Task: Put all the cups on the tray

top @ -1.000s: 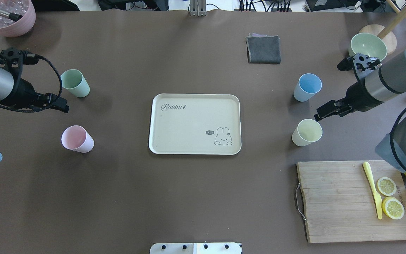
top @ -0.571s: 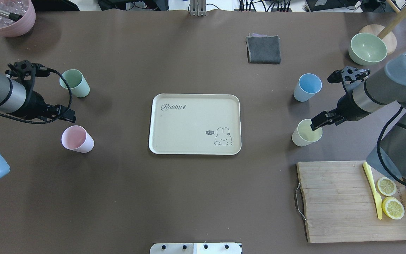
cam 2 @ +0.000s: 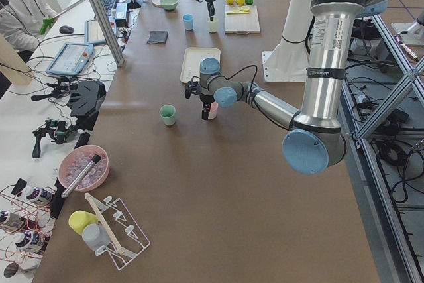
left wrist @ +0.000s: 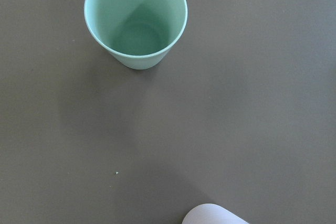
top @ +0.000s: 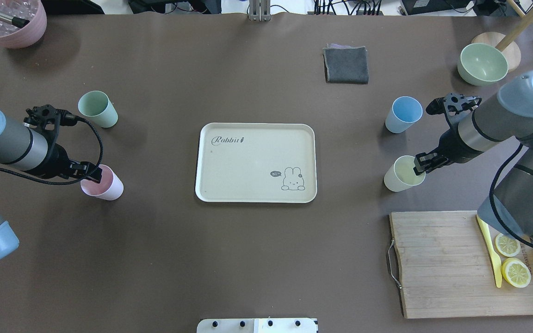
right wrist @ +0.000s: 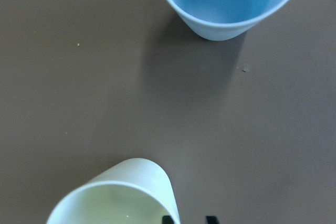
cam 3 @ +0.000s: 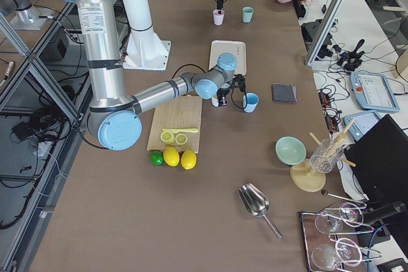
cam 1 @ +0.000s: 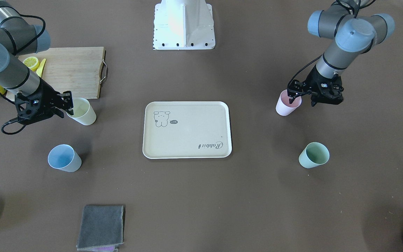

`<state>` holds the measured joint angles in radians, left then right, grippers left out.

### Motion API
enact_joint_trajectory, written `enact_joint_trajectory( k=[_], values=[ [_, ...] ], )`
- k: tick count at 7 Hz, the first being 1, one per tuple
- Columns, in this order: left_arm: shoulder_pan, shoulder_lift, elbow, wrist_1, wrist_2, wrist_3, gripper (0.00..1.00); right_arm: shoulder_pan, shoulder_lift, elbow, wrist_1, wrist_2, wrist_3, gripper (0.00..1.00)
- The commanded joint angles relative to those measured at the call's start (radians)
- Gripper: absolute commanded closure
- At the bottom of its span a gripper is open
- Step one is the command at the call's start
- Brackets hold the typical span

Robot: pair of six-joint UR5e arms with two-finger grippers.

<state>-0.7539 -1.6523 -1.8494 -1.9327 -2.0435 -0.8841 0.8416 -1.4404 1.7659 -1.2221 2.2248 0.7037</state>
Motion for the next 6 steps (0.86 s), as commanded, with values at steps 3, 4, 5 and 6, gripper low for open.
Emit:
enact_joint_trajectory(
  k=[3,4,5,6],
  values=[
    [0.01,-0.032,-0.049,0.086,-0.041,-0.003,1.0,0.025,0.024,0.02,-0.029,0.065,0.0,1.0],
    [0.008,-0.173,-0.065,0.254,-0.046,-0.015,1.0,0.03,0.103,0.024,-0.101,0.072,0.002,1.0],
    [0.016,-0.314,-0.054,0.368,-0.044,-0.094,1.0,0.025,0.195,0.024,-0.191,0.062,0.038,1.0],
    [0.052,-0.408,-0.016,0.401,-0.041,-0.151,1.0,-0.033,0.257,0.021,-0.198,0.041,0.142,1.0]
  ],
)
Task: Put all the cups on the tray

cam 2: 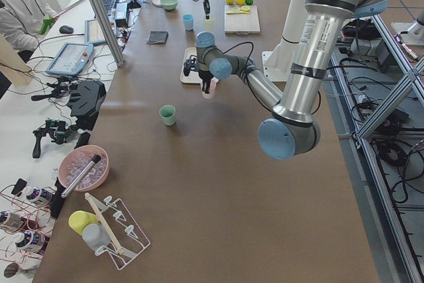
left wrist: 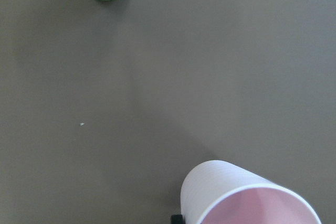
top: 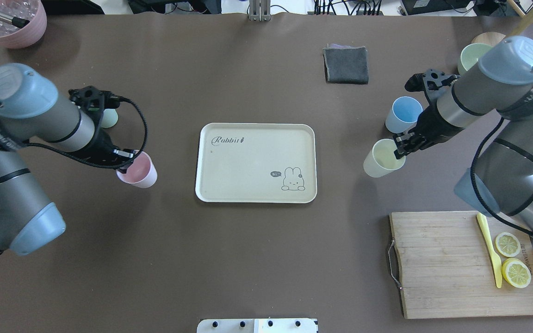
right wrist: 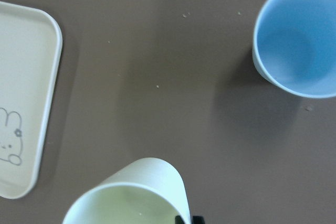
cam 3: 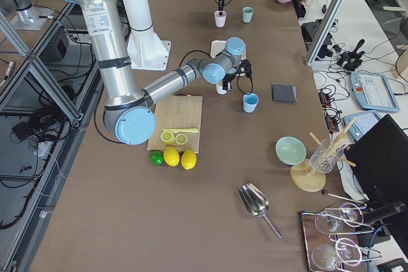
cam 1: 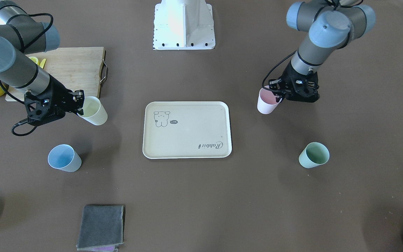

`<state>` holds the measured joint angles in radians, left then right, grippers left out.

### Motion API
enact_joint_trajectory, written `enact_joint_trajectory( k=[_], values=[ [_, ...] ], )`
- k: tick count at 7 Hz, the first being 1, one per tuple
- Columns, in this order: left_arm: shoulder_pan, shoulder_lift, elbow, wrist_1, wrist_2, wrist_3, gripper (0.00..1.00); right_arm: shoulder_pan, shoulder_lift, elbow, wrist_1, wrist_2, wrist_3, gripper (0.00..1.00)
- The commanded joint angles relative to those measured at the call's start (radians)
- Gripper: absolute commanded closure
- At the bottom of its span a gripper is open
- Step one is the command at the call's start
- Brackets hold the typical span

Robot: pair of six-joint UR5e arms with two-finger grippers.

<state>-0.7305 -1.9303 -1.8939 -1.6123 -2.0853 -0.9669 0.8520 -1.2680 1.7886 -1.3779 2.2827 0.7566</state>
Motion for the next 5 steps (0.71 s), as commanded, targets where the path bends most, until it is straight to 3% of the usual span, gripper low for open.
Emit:
enact_joint_trajectory(
  k=[1,3,5],
  values=[
    [0.072,-0.209,0.095,0.08,0.013,-0.126,1.0,-0.113,0.143,-0.018,-0.046,-0.104,0.168,1.0],
    [0.12,-0.277,0.186,0.066,0.077,-0.133,1.0,-0.184,0.25,-0.113,-0.036,-0.156,0.262,1.0],
    [0.121,-0.292,0.258,-0.024,0.079,-0.167,1.0,-0.218,0.257,-0.123,-0.035,-0.186,0.274,1.0]
  ],
)
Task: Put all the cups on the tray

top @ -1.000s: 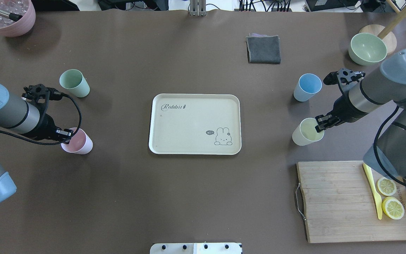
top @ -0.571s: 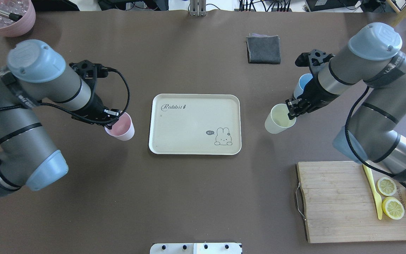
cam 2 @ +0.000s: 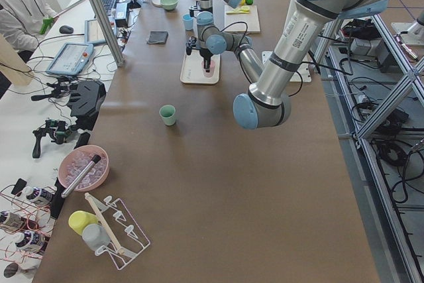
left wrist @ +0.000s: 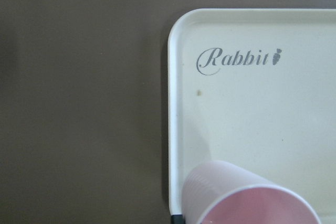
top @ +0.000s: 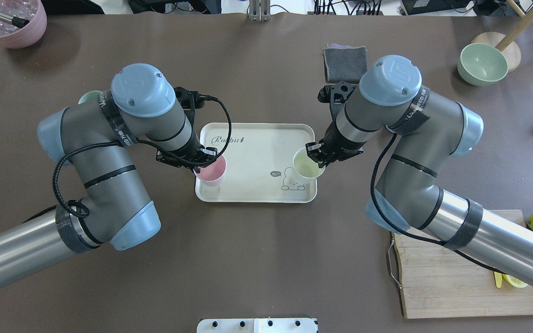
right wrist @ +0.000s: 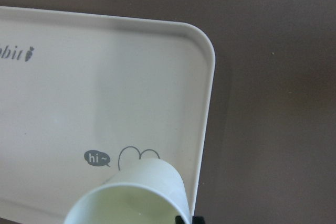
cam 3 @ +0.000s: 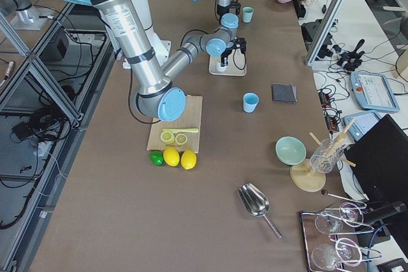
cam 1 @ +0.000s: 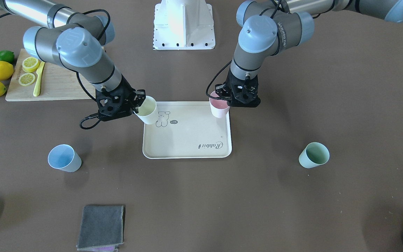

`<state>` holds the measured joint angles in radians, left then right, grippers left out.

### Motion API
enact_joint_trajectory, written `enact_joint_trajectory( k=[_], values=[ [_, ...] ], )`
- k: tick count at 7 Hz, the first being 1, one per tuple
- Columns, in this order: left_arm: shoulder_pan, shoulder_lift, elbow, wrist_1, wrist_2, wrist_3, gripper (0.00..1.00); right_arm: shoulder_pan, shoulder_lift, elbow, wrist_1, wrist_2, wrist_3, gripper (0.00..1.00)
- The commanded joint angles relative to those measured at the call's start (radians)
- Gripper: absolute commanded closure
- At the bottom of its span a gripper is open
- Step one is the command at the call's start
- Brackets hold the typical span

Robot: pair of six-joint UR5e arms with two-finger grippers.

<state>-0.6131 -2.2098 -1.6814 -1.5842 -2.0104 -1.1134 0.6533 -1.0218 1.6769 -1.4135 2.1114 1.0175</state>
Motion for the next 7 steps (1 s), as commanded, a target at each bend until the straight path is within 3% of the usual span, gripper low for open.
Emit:
enact_joint_trajectory(
  k=[1,2,4,6,7],
  values=[
    [0.004,-0.011,0.057,-0.065,0.004,-0.02,0.99,-0.02,0.011,-0.011,0.001,-0.014,0.013,0.25],
    [0.004,-0.008,0.052,-0.063,0.007,-0.016,0.03,-0.02,0.012,-0.003,0.002,-0.014,0.006,0.0],
    [-0.037,0.042,-0.018,-0.037,0.007,-0.01,0.02,0.088,-0.012,0.01,-0.011,0.028,-0.026,0.0],
    [-0.166,0.091,-0.101,0.085,-0.001,0.227,0.02,0.28,-0.114,0.006,-0.015,0.142,-0.242,0.0],
    [-0.227,0.097,-0.095,0.105,-0.001,0.35,0.02,0.36,-0.154,-0.023,-0.015,0.145,-0.357,0.0]
  ],
)
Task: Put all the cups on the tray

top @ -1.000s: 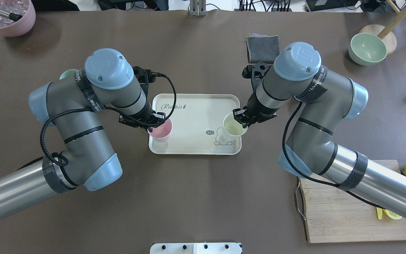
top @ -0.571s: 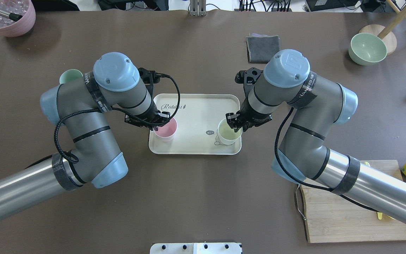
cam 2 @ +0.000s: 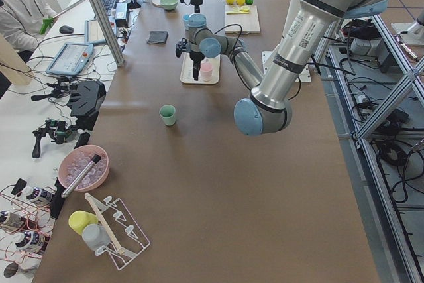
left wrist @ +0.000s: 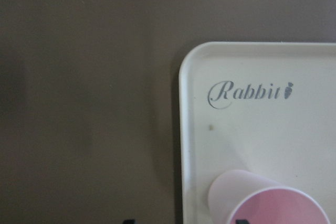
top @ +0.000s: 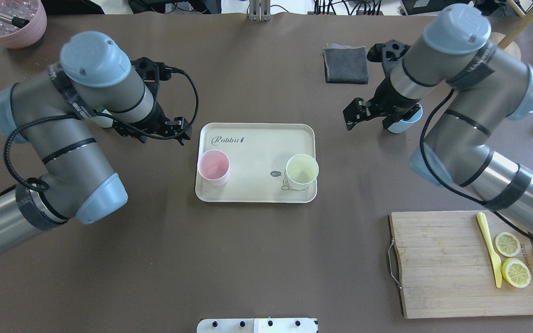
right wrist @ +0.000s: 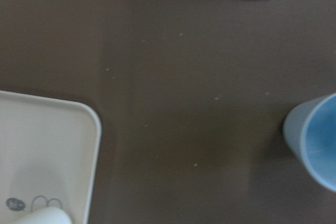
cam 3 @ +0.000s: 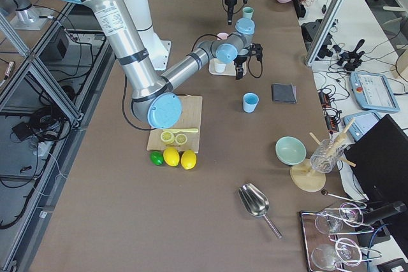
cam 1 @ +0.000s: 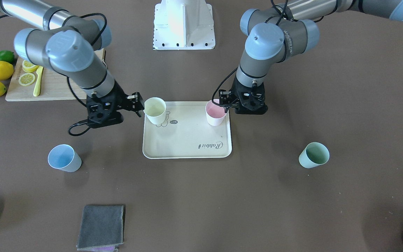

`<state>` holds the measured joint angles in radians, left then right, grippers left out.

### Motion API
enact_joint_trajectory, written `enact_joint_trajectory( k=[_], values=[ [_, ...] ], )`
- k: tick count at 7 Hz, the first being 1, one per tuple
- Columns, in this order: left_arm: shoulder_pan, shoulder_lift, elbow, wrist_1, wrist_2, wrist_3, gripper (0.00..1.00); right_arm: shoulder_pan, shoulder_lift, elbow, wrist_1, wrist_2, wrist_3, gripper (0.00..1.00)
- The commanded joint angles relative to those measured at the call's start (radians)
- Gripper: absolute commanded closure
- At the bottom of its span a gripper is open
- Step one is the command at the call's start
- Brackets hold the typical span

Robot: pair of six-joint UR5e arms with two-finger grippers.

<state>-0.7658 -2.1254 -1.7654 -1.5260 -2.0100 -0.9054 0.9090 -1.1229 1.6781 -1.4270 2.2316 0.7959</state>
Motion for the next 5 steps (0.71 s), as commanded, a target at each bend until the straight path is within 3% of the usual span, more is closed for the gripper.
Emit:
enact_joint_trajectory(
  k=[1,2,5],
  values=[
    [-0.149,0.057,-0.003,0.053,-0.016,0.252,0.02,0.17,-0.055,-0.105,-0.001,0.037,-0.259,0.0],
    [-0.208,0.073,0.032,0.052,-0.027,0.352,0.02,0.194,-0.052,-0.171,0.0,0.033,-0.329,0.0],
    [-0.23,0.065,0.137,-0.008,-0.026,0.361,0.02,0.177,-0.026,-0.256,0.011,0.031,-0.302,0.0]
  ],
)
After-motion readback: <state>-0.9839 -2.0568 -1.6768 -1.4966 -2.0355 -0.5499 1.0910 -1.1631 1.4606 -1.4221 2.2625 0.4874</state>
